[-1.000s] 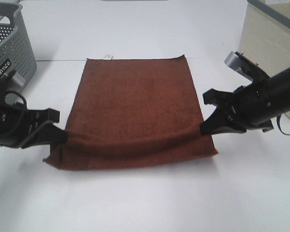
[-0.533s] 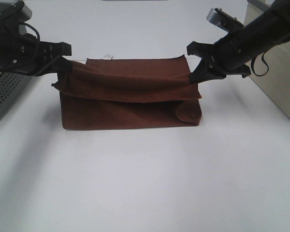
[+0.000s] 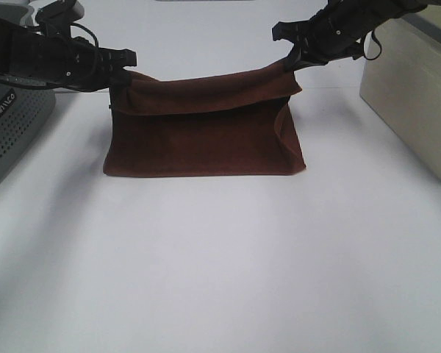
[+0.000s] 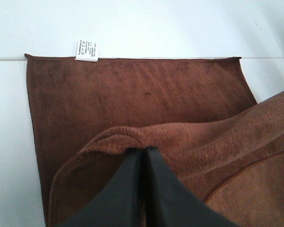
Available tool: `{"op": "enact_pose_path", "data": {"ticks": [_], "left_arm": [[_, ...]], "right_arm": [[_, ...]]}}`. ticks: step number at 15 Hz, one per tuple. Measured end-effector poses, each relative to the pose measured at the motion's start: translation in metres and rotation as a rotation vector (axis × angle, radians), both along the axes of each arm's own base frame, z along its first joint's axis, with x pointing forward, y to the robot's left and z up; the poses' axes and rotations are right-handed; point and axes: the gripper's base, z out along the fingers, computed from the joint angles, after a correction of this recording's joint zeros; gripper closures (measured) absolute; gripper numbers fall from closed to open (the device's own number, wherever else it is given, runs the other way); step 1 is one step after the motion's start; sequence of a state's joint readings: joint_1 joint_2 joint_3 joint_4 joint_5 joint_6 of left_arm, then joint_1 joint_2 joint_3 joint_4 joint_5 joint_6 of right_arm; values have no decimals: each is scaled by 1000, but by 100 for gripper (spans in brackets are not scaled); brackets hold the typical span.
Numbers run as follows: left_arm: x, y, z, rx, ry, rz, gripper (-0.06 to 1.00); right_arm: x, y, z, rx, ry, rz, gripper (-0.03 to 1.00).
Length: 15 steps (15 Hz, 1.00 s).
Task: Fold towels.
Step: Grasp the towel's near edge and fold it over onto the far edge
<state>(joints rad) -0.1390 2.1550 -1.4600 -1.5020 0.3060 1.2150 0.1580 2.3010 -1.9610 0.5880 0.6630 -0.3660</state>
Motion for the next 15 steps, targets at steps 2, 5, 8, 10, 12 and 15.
{"op": "enact_pose_path", "data": {"ticks": [2,5,8,10,12,15], "left_arm": [[18,-1,-9,9,-20,17,94],[45,2,-20,44,-65,80,94],[67,0,-43,35,-78,91,94],[74,-2,-57,31,-73,90,94],[76,-2,-61,30,-73,93,94],[76,-2,-61,37,-78,89,92]], "right_arm": [[15,2,-9,-4,-24,-2,97],[32,1,-31,-39,-57,-8,97],[43,-1,-52,-64,-99,-44,97],[48,-2,-64,-71,-121,-67,97],[52,-3,-67,-73,-157,-94,97],[54,-4,-65,-73,-182,-107,97]]}}
